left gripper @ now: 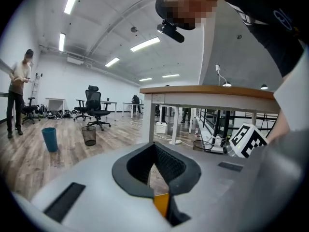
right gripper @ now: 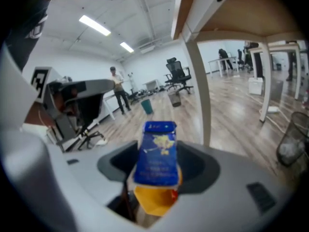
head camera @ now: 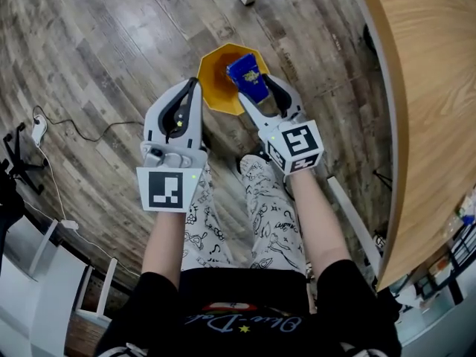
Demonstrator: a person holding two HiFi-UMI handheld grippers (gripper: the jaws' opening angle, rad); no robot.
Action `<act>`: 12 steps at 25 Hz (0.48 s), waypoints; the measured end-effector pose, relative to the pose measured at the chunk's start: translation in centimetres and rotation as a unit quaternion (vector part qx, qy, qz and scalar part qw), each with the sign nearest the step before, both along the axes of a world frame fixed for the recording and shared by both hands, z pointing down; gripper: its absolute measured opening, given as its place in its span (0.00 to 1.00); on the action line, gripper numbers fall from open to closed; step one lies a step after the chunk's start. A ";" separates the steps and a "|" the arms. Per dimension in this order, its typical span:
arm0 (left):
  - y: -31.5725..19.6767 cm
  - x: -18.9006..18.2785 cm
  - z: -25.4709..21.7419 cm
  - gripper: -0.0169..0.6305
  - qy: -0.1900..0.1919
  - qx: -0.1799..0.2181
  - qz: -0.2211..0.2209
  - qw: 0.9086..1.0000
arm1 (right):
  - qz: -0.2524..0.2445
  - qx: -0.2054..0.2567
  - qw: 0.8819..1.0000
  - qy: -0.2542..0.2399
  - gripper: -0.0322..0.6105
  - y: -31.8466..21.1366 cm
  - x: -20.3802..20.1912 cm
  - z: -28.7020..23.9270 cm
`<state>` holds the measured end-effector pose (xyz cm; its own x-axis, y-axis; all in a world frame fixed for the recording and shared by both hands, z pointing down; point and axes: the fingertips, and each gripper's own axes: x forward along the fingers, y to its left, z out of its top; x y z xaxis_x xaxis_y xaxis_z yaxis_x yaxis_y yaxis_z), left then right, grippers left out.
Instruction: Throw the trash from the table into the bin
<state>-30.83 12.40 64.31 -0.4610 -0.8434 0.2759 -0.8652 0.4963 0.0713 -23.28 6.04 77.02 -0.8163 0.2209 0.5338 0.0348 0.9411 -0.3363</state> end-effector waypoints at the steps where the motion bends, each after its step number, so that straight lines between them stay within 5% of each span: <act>1: 0.1 -0.1 0.0 0.04 0.001 0.000 -0.003 1.000 | -0.002 0.000 1.000 0.007 0.46 0.0 -0.1 0.7; 12: 1.1 -0.5 0.0 0.04 0.002 -0.002 -0.015 1.000 | -0.031 -0.012 0.998 0.053 0.46 1.1 -0.6 5.7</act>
<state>-31.34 13.52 64.34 -0.4841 -0.8287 0.2809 -0.8501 0.5215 0.0733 -23.92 7.14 82.76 -0.7403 0.2828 0.6100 0.0558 0.9299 -0.3634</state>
